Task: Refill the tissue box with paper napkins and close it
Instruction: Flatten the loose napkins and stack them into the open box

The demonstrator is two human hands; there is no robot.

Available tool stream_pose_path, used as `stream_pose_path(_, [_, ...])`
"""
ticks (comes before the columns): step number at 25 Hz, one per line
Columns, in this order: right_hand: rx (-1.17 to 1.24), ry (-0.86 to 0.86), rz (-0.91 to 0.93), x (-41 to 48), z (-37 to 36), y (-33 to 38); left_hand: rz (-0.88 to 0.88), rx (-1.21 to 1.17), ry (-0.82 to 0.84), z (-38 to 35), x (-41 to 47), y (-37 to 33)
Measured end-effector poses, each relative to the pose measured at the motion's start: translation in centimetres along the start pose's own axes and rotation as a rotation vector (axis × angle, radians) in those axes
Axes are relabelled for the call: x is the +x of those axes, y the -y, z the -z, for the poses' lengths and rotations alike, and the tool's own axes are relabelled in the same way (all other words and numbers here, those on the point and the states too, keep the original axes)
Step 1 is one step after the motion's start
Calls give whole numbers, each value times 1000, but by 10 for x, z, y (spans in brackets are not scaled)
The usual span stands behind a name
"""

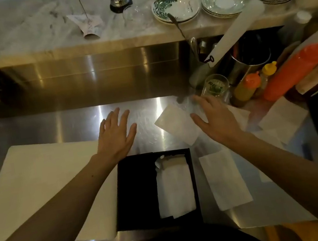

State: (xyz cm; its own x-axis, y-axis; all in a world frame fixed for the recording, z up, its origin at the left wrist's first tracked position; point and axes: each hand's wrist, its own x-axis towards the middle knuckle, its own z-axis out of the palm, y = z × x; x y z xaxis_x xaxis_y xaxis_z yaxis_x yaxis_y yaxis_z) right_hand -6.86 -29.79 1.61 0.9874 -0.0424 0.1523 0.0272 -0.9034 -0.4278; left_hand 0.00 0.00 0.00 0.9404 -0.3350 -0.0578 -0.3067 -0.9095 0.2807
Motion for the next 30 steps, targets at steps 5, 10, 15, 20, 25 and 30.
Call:
stream_pose_path(5, [7,68,-117,11,-40,-6,-18,78,102,-17,40,22])
stream_pose_path(10, [41,90,-148,28,-56,-9,0,88,95,-22,69,33])
stream_pose_path(15, [13,204,-367,28,-118,-32,-93,28,338,-105,115,45])
stream_pose_path(20, [-15,175,-315,25,-121,-28,-91,93,282,-116,112,51])
stream_pose_path(25, [-11,104,-289,22,-129,-35,-99,113,251,-121,111,48])
stream_pose_path(30, [-27,77,-261,22,-138,-33,-105,141,213,-127,109,48])
